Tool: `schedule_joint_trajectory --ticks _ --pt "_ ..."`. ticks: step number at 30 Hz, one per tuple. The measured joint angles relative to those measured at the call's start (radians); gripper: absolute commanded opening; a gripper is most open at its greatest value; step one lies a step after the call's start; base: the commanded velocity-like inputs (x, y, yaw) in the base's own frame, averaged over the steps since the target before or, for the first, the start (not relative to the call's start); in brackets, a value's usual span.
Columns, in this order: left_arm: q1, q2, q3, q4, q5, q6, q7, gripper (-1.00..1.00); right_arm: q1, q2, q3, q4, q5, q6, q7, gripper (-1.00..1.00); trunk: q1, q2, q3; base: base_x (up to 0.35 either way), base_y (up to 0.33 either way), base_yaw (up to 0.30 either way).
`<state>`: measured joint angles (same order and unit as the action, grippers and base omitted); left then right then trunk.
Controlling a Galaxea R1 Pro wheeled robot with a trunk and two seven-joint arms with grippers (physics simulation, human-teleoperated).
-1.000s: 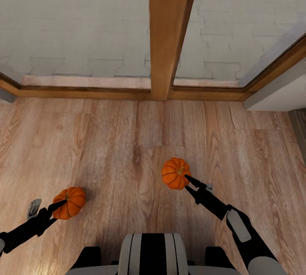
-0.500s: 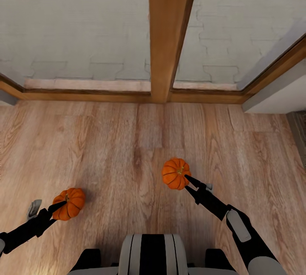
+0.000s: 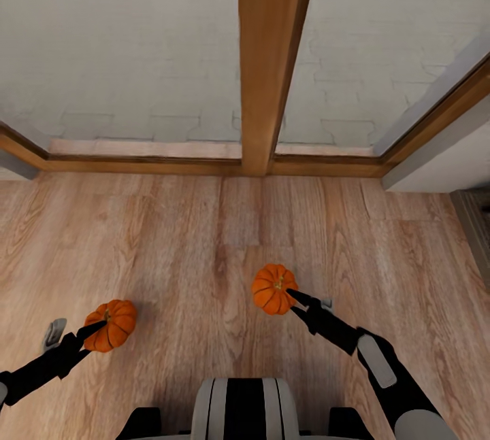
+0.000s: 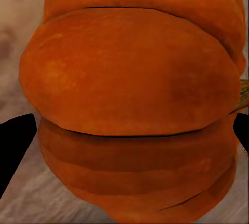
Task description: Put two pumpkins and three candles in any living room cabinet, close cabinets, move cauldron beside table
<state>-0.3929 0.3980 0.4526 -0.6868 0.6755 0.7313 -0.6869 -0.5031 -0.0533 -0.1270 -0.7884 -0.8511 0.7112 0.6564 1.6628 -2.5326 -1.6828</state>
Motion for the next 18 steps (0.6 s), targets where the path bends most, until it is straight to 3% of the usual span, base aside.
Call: schedule_joint_trajectory --ticks 5,11,16,18 --pt "0.000 0.007 0.000 -0.008 0.001 0.031 -0.007 -1.00 0.000 0.001 0.010 0.000 -0.003 0.003 -0.019 -1.00 -0.002 0.001 0.019 0.000 0.000 0.000" --pt "0.001 0.017 -0.004 -0.117 0.004 0.191 -0.011 -1.00 0.000 0.001 0.020 -0.002 -0.002 -0.009 -0.017 -1.00 -0.005 0.003 0.043 0.000 0.000 0.000" --pt "0.002 0.020 -0.005 -0.148 0.000 0.266 -0.014 -1.00 0.000 0.001 0.028 -0.003 -0.003 -0.066 -0.009 -1.00 -0.007 0.004 0.062 0.000 0.000 0.000" --pt "0.002 0.020 -0.005 -0.157 0.004 0.292 -0.037 -1.00 0.000 0.001 0.049 -0.003 -0.004 -0.073 -0.008 -1.00 -0.008 0.004 0.070 0.000 0.000 0.000"
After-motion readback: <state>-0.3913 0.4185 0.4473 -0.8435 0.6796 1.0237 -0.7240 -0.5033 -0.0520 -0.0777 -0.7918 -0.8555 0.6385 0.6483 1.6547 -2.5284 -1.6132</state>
